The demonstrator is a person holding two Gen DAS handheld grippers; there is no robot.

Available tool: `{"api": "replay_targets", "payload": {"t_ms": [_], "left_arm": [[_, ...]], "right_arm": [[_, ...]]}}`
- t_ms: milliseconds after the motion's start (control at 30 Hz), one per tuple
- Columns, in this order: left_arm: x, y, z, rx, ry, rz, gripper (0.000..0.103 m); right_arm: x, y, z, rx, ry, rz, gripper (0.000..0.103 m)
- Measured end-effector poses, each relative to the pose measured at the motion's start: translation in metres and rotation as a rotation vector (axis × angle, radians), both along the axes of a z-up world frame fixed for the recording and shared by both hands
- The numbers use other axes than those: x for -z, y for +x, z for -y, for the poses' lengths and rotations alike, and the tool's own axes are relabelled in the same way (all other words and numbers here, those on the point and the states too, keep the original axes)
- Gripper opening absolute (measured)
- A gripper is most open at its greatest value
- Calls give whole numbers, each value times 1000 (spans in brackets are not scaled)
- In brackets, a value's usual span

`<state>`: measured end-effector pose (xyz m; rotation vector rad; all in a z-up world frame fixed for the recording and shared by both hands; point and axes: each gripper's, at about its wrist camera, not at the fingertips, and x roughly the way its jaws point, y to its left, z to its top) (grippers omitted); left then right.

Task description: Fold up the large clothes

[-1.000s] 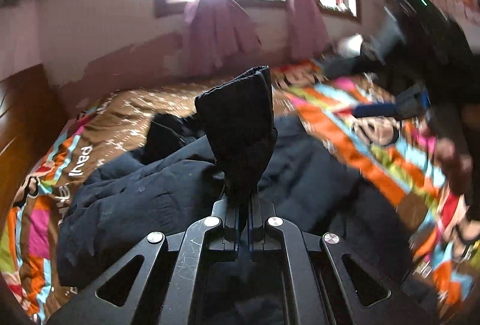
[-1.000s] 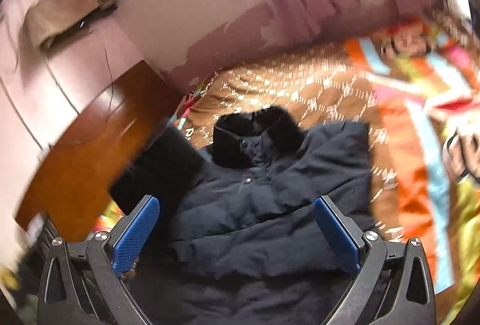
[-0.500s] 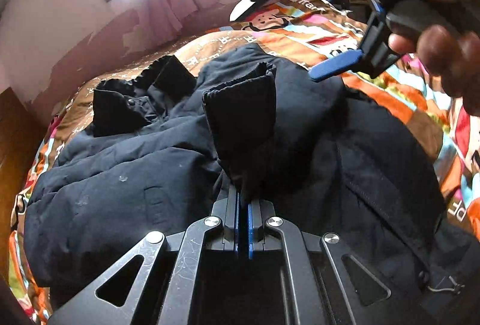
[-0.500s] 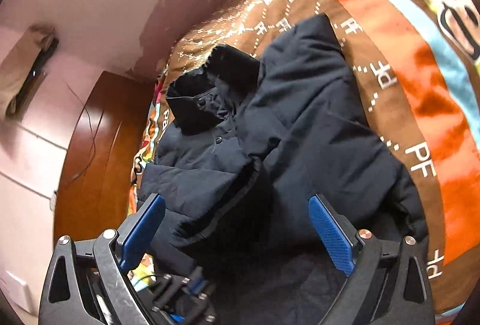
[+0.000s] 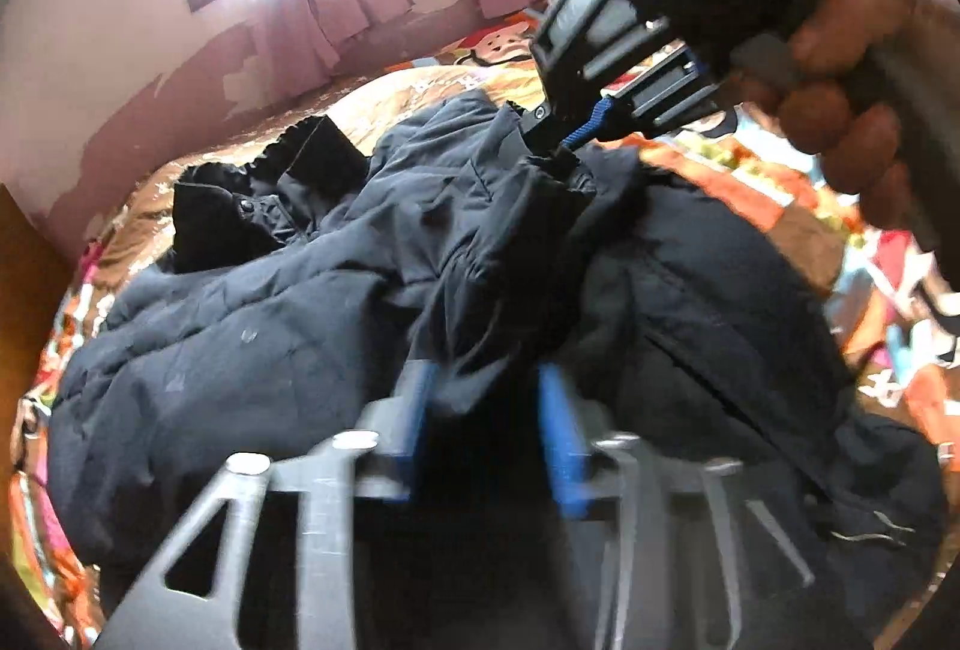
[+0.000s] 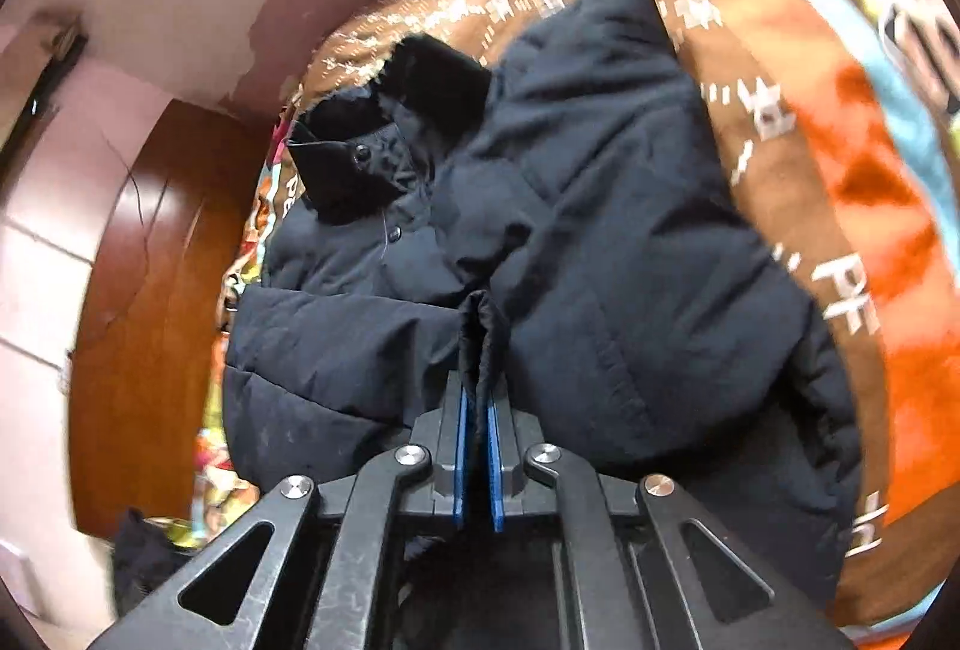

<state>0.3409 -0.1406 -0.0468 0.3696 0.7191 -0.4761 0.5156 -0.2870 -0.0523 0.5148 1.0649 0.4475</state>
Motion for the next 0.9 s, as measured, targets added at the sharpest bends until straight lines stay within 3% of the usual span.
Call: {"api": "replay_targets", "payload": {"t_ms": [33,200,333,467,667,767,900], "left_arm": [[-4,-4,-5,-7,-20,2,55],[-22,-9,-40,-82,-109,-14,55],[-40,-9,-74,-180,-201,-9,55],[-57,2,-106,-285,-235,12,56],[-67,19,-138,-415,-193,22,56],[-63,31,-150,-478,-123,8,56],[-61,37,-171,-539,-143,-22,56]], "right_arm": [[-4,-2,-4,-8,-48,33,5],[-30,-27,-30,-62,-307,255,5],[-47,-51,-50,-119,-448,426,5],[-55,-70,-58,-136,-501,530,5],[-68,-90,-64,-148,-566,665,4],[-75,-96,-58,-127,-576,693,4],[-80,-96,-41,-87,-576,686,4]]}}
